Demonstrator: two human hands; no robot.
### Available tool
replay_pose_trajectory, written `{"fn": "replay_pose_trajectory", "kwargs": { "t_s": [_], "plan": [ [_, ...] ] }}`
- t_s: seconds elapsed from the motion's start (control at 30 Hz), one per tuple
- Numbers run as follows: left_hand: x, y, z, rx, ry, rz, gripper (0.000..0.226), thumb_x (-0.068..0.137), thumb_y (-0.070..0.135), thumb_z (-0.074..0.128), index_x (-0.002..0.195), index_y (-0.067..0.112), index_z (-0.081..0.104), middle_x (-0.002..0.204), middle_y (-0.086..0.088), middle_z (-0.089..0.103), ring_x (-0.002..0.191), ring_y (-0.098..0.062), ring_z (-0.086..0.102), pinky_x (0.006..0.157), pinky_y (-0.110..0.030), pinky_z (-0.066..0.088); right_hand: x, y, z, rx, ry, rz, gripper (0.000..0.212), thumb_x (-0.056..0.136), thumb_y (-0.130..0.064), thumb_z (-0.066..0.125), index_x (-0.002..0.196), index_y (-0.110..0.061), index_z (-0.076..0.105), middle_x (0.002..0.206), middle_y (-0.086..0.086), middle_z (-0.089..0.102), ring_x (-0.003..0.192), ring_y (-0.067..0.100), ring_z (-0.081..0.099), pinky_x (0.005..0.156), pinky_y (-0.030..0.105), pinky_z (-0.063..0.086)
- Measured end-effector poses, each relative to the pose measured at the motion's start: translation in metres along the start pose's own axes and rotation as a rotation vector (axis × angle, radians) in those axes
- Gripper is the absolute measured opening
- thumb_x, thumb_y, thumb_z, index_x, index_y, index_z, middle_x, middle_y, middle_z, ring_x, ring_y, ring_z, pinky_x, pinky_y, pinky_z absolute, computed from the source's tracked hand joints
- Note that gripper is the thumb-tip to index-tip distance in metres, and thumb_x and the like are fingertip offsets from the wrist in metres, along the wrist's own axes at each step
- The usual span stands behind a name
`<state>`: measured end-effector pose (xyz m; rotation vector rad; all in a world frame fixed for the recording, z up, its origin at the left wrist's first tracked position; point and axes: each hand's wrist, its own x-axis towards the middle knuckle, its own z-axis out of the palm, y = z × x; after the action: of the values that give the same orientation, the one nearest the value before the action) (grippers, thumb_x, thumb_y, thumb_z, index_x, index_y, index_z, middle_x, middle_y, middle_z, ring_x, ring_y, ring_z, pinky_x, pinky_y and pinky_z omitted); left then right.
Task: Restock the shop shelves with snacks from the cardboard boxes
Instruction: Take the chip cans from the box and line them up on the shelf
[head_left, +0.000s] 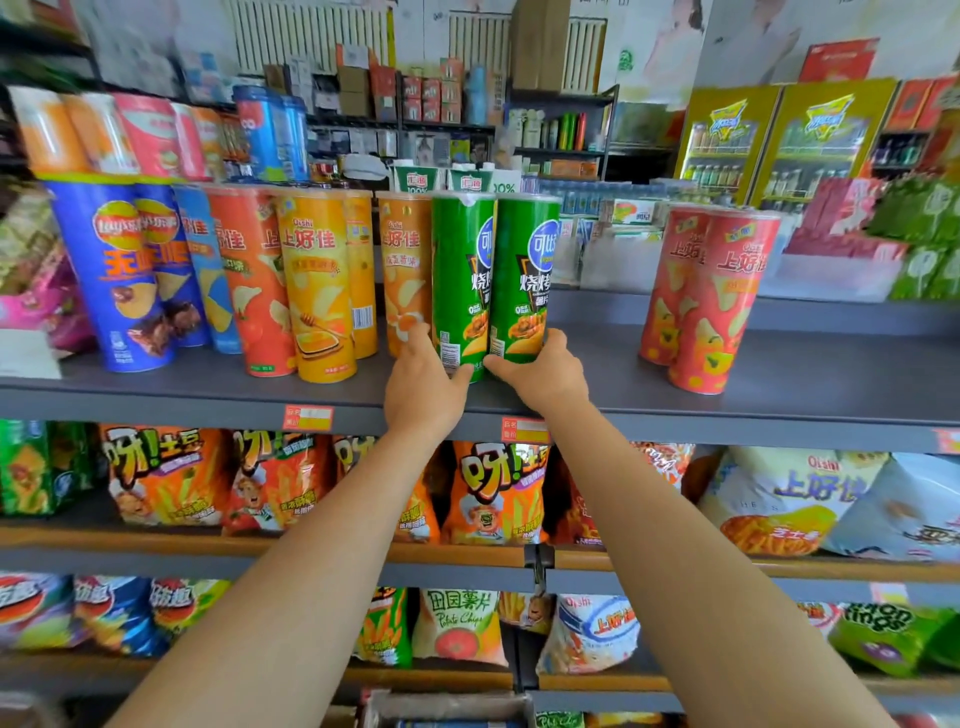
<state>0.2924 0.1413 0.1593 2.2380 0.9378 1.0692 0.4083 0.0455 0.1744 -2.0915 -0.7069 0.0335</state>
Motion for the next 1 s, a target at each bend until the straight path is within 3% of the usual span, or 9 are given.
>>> {"fn": "replay_pose_trajectory", "kwargs": {
  "t_s": [0.23, 0.37, 0.43, 0.53, 0.63, 0.73, 0.8, 0.9, 1.0],
  "plan": [
    [-0.001, 0.000, -0.001, 0.034, -0.014, 0.020, 0.066, 0.091, 0.035, 0.068, 0.144, 0.014, 0.033, 0.139, -0.010, 0.053, 0.124, -0.034, 0.053, 0.090, -0.044, 0.047, 0.000, 0.002, 0.000, 0.009, 0.053, -0.007, 0.066, 0.072, -0.060, 0.076, 0.114, -0.018, 0.047, 0.116, 0.004, 0.064, 0.109, 0.028, 0.061, 0.088, 0.045, 0.053],
    [-0.003, 0.002, -0.002, -0.017, 0.002, 0.028, 0.074, 0.090, 0.031, 0.069, 0.149, 0.012, 0.029, 0.144, -0.012, 0.048, 0.130, -0.034, 0.047, 0.097, -0.046, 0.045, -0.013, 0.001, -0.002, -0.006, 0.075, -0.063, 0.068, 0.075, -0.053, 0.078, 0.122, -0.014, 0.049, 0.121, 0.007, 0.059, 0.114, 0.028, 0.057, 0.092, 0.046, 0.052],
    [-0.014, 0.002, -0.006, -0.073, 0.080, 0.101, 0.078, 0.089, 0.026, 0.069, 0.151, 0.008, 0.026, 0.148, -0.015, 0.040, 0.136, -0.034, 0.038, 0.107, -0.047, 0.040, -0.037, 0.003, 0.002, 0.032, 0.207, -0.209, 0.064, 0.079, -0.039, 0.078, 0.128, -0.011, 0.048, 0.121, 0.009, 0.053, 0.113, 0.025, 0.052, 0.095, 0.048, 0.049],
    [-0.074, -0.019, -0.008, -0.155, 0.210, 0.355, 0.067, 0.089, 0.020, 0.063, 0.148, 0.003, 0.034, 0.149, -0.018, 0.037, 0.141, -0.032, 0.031, 0.118, -0.042, 0.026, -0.109, 0.019, 0.014, 0.160, 0.386, -0.530, 0.033, 0.086, -0.015, 0.067, 0.118, -0.011, 0.057, 0.110, 0.001, 0.053, 0.101, 0.017, 0.053, 0.087, 0.035, 0.048],
    [-0.175, -0.085, 0.008, -0.167, 0.069, 0.364, 0.056, 0.096, 0.027, 0.056, 0.146, 0.008, 0.038, 0.150, -0.012, 0.038, 0.144, -0.026, 0.032, 0.119, -0.038, 0.025, -0.202, 0.062, 0.040, 0.284, 0.121, -0.544, 0.009, 0.092, -0.009, 0.056, 0.097, -0.013, 0.062, 0.087, -0.005, 0.060, 0.076, 0.011, 0.056, 0.067, 0.026, 0.047],
    [-0.279, -0.178, 0.027, -0.025, -0.255, 0.022, 0.059, 0.096, 0.024, 0.061, 0.148, 0.009, 0.037, 0.154, -0.008, 0.035, 0.146, -0.025, 0.028, 0.119, -0.045, 0.029, -0.271, 0.134, 0.086, 0.204, -0.362, -0.174, 0.014, 0.094, -0.005, 0.054, 0.094, -0.018, 0.061, 0.069, 0.004, 0.058, 0.055, 0.011, 0.047, 0.053, 0.028, 0.038],
    [-0.341, -0.231, 0.028, 0.097, -0.411, -0.188, 0.063, 0.093, 0.018, 0.064, 0.148, 0.004, 0.037, 0.153, -0.013, 0.037, 0.145, -0.030, 0.028, 0.120, -0.043, 0.026, -0.310, 0.185, 0.117, 0.069, -0.589, 0.064, 0.014, 0.097, -0.007, 0.053, 0.097, -0.018, 0.062, 0.073, 0.011, 0.058, 0.059, 0.015, 0.048, 0.056, 0.031, 0.037],
    [-0.408, -0.282, 0.018, 0.254, -0.575, -0.453, 0.070, 0.094, 0.025, 0.062, 0.152, 0.001, 0.030, 0.158, -0.017, 0.030, 0.149, -0.030, 0.021, 0.121, -0.038, 0.018, -0.361, 0.244, 0.154, -0.089, -0.770, 0.333, 0.015, 0.099, -0.014, 0.052, 0.105, -0.012, 0.066, 0.094, 0.007, 0.065, 0.081, 0.027, 0.062, 0.066, 0.035, 0.045],
    [-0.463, -0.317, 0.012, 0.357, -0.697, -0.555, 0.072, 0.094, 0.030, 0.061, 0.153, 0.002, 0.029, 0.158, -0.017, 0.031, 0.148, -0.031, 0.025, 0.119, -0.041, 0.024, -0.409, 0.294, 0.189, -0.275, -0.980, 0.415, 0.021, 0.100, -0.017, 0.050, 0.109, -0.004, 0.063, 0.109, 0.011, 0.065, 0.099, 0.030, 0.063, 0.077, 0.033, 0.046]
  ]
}}
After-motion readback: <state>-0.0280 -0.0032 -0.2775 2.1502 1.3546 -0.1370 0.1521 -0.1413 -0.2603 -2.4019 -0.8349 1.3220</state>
